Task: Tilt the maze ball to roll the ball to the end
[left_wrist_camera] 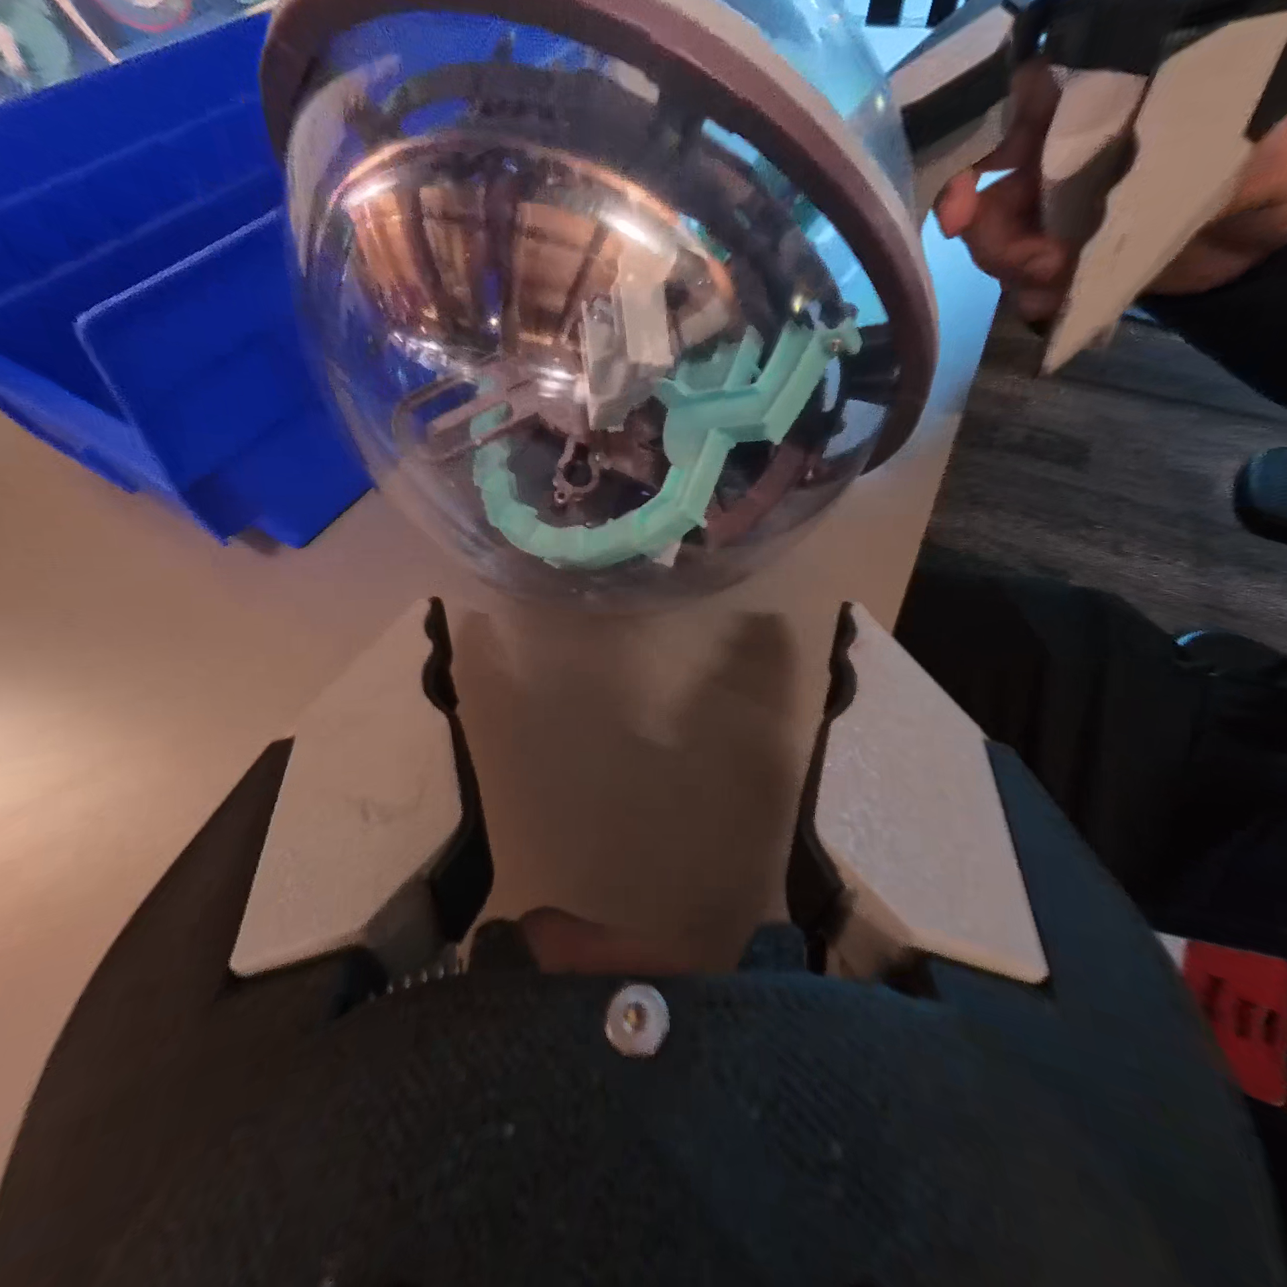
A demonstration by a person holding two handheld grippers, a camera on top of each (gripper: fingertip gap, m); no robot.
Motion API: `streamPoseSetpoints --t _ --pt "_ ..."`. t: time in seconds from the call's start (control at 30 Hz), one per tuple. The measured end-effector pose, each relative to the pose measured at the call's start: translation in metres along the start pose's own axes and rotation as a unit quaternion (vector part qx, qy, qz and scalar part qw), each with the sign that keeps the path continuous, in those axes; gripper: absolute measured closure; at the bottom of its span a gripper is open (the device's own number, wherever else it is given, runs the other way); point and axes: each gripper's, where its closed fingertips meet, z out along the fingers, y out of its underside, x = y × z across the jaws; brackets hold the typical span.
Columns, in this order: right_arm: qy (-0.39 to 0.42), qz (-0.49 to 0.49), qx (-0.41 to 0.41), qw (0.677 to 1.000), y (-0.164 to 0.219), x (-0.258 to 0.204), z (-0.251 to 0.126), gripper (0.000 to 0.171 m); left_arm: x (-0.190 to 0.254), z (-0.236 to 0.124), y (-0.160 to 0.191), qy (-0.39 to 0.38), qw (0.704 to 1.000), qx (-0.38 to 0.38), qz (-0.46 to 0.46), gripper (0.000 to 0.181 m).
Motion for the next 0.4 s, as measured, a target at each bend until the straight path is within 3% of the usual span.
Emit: streamPoseSetpoints --t 0.17,0.4 --pt "0.001 0.022 0.066 0.998 -0.016 0.009 -0.012 0.049 0.0 0.006 0.006 0.008 1.0 -0.025 -0.014 0.082" --pt "-0.034 0.038 0.072 0.996 -0.017 -0.001 -0.012 0.052 0.006 0.005 0.006 0.029 0.999 -0.022 -0.006 0.077"
